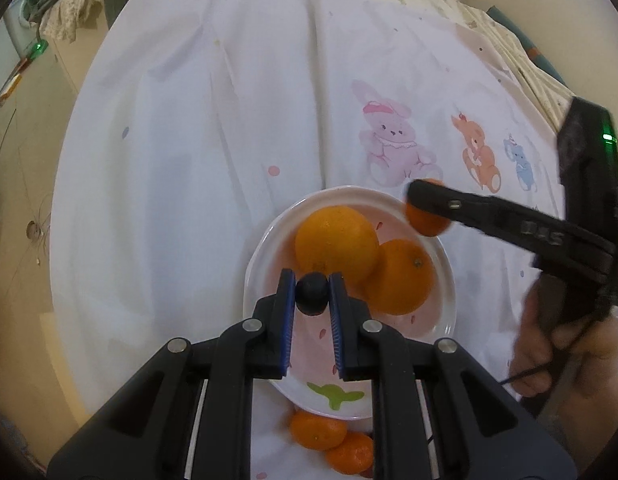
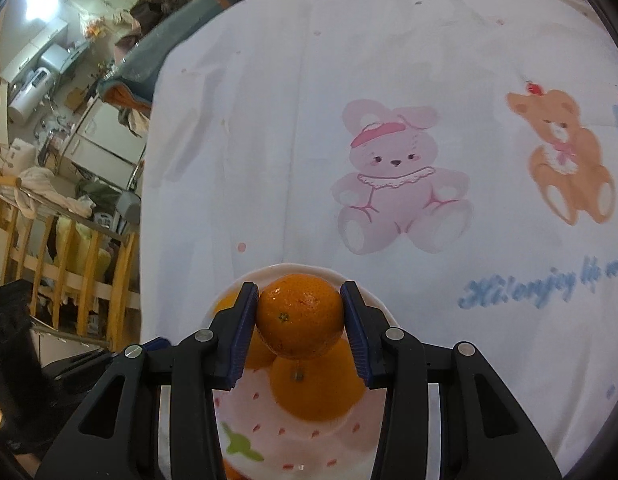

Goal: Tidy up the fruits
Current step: 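Carry the tangerine into the pink plate and open the right tool, then drop the dark berry into the pink plate by opening the left tool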

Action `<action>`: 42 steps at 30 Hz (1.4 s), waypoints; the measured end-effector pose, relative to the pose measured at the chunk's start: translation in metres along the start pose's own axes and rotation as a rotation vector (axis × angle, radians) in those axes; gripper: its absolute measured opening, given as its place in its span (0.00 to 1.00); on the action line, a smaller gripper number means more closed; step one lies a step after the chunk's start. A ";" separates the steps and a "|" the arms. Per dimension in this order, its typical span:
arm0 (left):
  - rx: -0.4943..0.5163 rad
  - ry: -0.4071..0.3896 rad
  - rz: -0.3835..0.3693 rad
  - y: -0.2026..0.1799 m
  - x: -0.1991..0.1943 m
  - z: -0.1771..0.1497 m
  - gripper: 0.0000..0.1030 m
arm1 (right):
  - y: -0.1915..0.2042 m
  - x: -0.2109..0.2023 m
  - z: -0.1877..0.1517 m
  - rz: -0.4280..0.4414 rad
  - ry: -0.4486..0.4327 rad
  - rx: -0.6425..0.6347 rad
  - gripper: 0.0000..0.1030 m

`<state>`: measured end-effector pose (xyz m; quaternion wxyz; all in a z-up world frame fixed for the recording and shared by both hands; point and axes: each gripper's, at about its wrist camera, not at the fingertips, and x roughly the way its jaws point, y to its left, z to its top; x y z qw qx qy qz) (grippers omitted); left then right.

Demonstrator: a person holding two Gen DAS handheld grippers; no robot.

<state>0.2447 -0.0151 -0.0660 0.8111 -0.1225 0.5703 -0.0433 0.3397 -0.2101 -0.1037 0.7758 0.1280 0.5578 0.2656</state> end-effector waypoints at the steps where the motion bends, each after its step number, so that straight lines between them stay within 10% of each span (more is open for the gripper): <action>1: -0.001 0.000 -0.002 0.000 0.000 0.001 0.13 | 0.000 0.007 0.001 -0.005 0.007 -0.002 0.43; 14: 0.052 -0.008 -0.013 -0.004 0.004 -0.005 0.13 | -0.009 0.022 -0.003 -0.020 0.037 0.018 0.47; 18: 0.048 -0.005 -0.028 -0.005 0.007 -0.005 0.13 | -0.013 0.004 -0.004 -0.018 -0.005 0.047 0.79; 39: 0.101 0.059 -0.071 -0.025 0.029 -0.030 0.14 | -0.053 -0.101 -0.112 -0.087 -0.056 0.309 0.80; 42: 0.089 0.092 -0.062 -0.026 0.034 -0.030 0.38 | -0.056 -0.095 -0.112 -0.067 -0.040 0.315 0.80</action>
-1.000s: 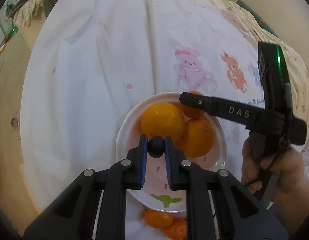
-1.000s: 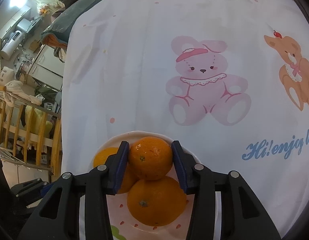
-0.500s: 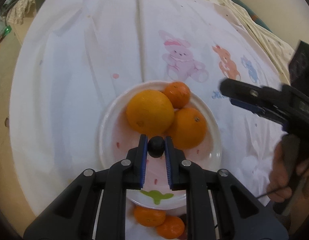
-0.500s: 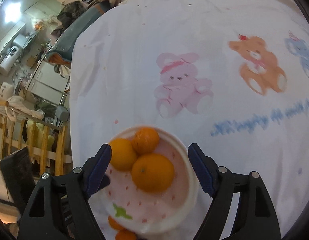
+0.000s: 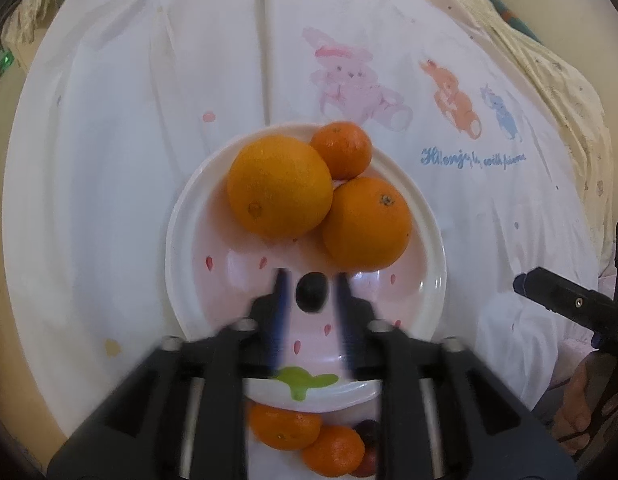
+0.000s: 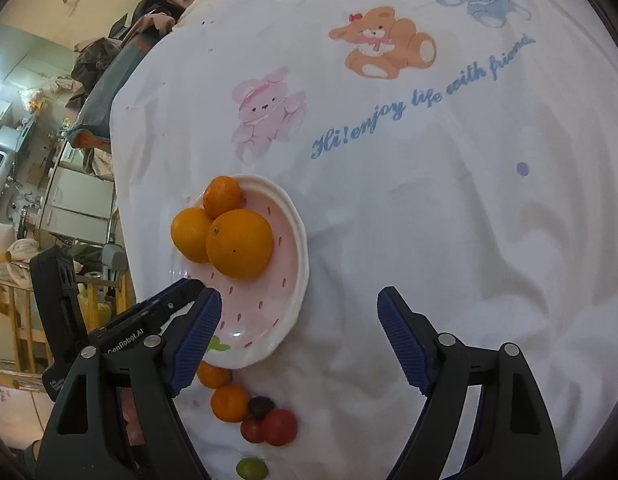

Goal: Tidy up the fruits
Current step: 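Drop the dark berry into the pink plate by opening the left tool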

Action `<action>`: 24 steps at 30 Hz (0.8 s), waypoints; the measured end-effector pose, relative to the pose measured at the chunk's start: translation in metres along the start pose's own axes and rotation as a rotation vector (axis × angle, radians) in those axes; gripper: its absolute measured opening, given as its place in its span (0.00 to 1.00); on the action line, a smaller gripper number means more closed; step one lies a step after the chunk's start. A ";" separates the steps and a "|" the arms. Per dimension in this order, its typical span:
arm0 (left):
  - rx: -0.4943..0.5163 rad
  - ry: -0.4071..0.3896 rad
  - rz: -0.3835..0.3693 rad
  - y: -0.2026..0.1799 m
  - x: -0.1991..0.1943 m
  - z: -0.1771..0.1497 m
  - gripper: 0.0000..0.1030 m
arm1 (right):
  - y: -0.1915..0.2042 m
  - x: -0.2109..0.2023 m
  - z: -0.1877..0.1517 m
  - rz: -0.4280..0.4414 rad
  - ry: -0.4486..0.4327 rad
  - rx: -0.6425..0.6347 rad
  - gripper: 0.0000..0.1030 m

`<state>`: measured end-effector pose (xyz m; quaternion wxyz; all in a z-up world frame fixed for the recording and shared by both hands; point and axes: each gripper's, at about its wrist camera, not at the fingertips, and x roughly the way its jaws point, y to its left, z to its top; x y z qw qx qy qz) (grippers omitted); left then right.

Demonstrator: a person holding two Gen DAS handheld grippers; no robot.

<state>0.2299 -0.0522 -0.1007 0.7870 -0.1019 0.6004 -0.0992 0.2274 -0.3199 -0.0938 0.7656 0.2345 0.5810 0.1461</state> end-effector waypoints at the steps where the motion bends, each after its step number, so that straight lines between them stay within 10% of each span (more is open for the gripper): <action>1: -0.003 0.002 0.001 0.000 0.001 0.000 0.55 | 0.001 0.002 0.001 -0.003 0.001 -0.005 0.80; 4: -0.014 -0.021 0.026 0.002 -0.006 0.000 0.73 | 0.011 0.008 0.005 -0.015 0.000 -0.036 0.80; 24: -0.083 -0.135 0.190 0.025 -0.071 -0.034 0.73 | 0.029 -0.016 -0.008 -0.041 -0.051 -0.141 0.80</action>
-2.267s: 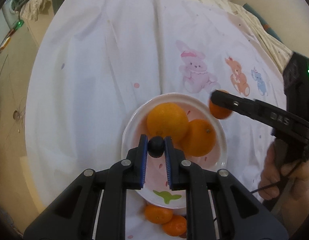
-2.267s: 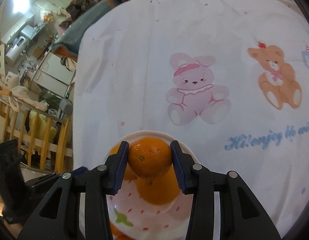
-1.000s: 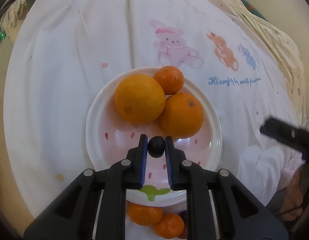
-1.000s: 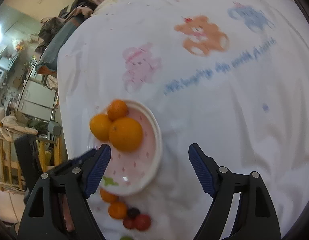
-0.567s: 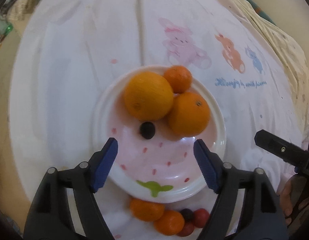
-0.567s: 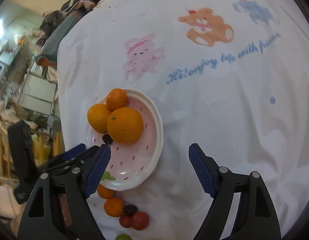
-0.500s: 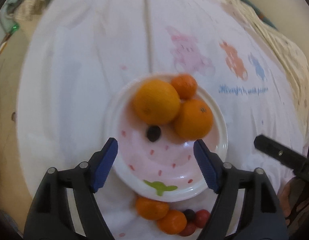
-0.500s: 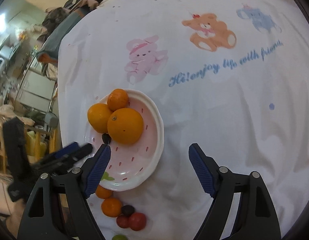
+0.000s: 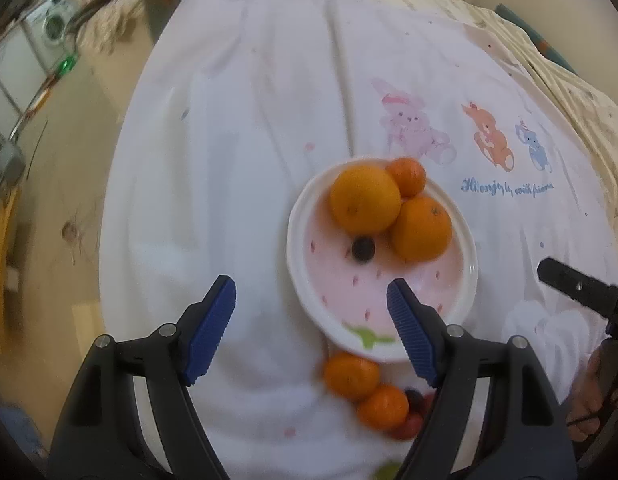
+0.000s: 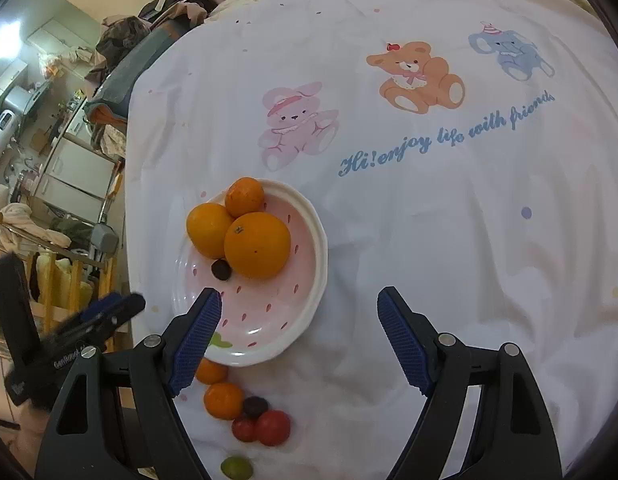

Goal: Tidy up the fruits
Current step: 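Drop the dark berry into the pink plate by opening the left tool, then grasp a tangerine beside the plate with the left tool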

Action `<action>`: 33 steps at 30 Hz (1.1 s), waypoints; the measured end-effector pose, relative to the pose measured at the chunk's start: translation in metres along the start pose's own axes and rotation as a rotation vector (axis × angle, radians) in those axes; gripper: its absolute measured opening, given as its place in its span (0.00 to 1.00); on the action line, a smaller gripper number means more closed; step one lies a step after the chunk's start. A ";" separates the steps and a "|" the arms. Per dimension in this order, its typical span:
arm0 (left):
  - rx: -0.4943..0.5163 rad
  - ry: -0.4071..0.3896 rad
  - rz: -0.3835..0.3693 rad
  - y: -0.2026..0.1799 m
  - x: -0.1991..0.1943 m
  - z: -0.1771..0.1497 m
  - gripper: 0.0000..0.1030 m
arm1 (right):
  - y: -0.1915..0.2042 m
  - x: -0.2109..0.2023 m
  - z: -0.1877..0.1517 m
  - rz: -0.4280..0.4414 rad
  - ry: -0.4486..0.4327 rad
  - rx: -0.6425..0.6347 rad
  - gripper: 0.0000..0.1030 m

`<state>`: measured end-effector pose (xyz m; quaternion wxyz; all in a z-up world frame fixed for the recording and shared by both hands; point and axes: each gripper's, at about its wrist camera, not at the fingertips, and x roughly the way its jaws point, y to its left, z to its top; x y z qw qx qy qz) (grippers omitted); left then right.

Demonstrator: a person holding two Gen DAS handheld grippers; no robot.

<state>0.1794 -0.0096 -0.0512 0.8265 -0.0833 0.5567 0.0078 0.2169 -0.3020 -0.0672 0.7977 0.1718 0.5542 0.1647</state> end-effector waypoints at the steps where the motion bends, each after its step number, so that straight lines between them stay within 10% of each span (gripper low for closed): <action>1: -0.009 0.011 -0.003 0.001 -0.001 -0.004 0.73 | 0.000 -0.003 -0.001 0.001 -0.003 0.000 0.80; 33: -0.156 0.145 -0.093 -0.006 0.040 -0.052 0.71 | 0.002 0.003 -0.079 -0.020 0.079 0.047 0.80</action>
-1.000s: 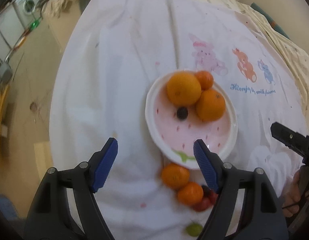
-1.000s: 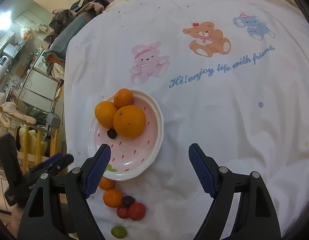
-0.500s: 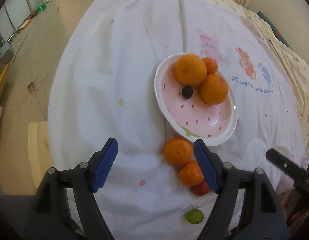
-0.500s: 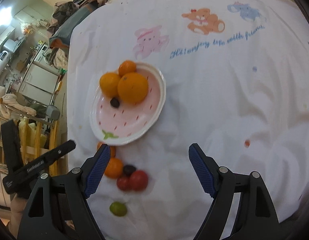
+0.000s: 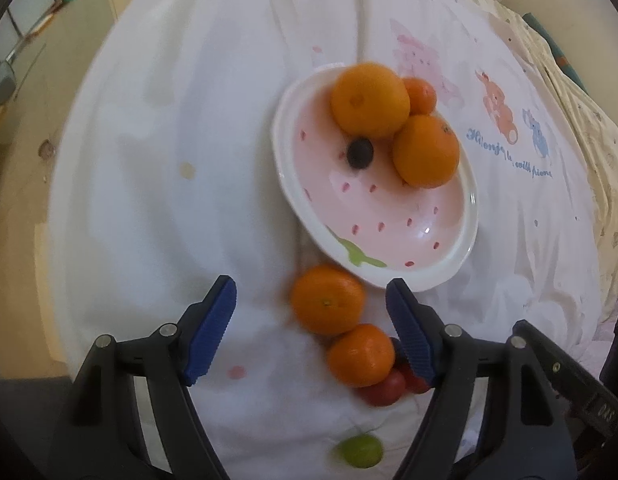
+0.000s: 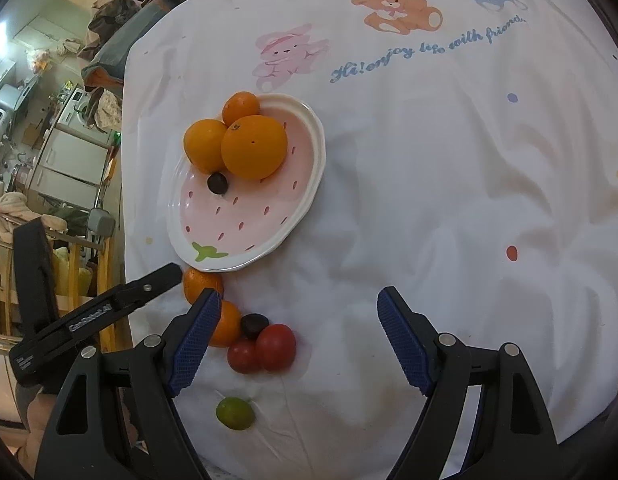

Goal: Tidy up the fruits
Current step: 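Grasp a tangerine beside the plate with the left tool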

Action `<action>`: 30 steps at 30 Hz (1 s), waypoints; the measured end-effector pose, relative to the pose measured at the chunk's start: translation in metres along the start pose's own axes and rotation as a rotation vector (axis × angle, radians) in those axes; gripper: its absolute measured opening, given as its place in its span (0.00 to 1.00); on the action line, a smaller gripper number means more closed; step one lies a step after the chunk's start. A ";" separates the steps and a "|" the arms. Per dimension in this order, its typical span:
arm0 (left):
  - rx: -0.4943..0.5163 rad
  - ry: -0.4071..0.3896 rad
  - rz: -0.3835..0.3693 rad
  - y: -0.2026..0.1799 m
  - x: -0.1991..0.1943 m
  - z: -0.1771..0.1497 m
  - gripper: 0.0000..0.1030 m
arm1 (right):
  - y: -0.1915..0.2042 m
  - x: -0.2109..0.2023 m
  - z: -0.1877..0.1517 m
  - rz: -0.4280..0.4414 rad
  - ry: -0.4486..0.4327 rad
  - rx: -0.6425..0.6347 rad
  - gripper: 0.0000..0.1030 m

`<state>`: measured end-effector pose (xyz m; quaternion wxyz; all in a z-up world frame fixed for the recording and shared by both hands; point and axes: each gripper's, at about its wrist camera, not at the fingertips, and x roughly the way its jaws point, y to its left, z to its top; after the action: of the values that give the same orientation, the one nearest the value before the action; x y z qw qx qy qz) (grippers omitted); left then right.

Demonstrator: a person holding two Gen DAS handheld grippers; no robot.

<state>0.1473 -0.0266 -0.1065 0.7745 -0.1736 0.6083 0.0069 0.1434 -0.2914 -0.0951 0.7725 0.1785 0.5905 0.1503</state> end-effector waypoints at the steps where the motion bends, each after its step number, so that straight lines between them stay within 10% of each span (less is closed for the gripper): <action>1: 0.000 0.016 0.000 -0.003 0.005 0.000 0.71 | -0.001 -0.001 0.000 0.001 0.000 0.002 0.80; 9: 0.024 0.078 0.013 -0.018 0.025 -0.005 0.67 | -0.010 -0.003 0.004 0.017 -0.001 0.036 0.80; 17: 0.069 0.093 0.056 -0.021 0.032 -0.009 0.40 | -0.005 0.001 0.005 0.018 0.009 0.019 0.80; 30: 0.059 -0.002 0.023 0.005 -0.021 -0.010 0.38 | 0.021 0.026 0.001 -0.027 0.081 -0.123 0.80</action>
<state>0.1315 -0.0200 -0.0902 0.7796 -0.1436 0.6095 -0.0019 0.1509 -0.2608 -0.1078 0.7595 0.1165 0.6131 0.1833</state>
